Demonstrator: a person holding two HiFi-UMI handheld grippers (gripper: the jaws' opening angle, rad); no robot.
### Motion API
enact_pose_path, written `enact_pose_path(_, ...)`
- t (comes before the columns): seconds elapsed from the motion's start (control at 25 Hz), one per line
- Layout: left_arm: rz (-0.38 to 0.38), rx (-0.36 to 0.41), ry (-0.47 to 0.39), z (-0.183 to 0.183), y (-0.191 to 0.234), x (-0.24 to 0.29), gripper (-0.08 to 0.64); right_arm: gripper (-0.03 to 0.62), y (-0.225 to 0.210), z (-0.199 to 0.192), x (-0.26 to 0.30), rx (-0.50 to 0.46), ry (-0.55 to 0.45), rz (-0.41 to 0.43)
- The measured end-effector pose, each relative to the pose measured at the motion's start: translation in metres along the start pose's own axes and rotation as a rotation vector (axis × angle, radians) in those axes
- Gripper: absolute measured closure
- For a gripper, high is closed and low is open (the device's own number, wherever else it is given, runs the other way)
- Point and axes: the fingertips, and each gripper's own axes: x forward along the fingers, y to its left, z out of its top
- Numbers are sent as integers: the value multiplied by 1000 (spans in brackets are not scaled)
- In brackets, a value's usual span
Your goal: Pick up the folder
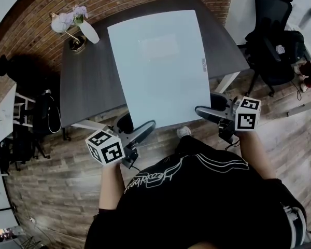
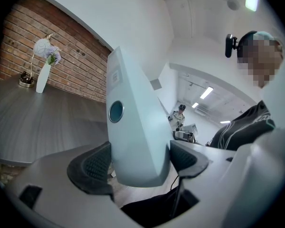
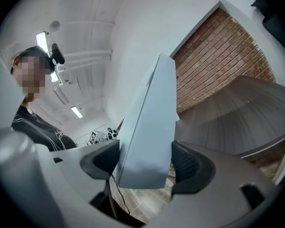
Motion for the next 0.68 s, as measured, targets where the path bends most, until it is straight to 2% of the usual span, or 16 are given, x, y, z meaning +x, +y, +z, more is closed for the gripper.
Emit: enact_pose_path(0.68, 11, -22, 5, -3, 8, 2, 192, 299, -6, -1, 6, 7, 5, -6)
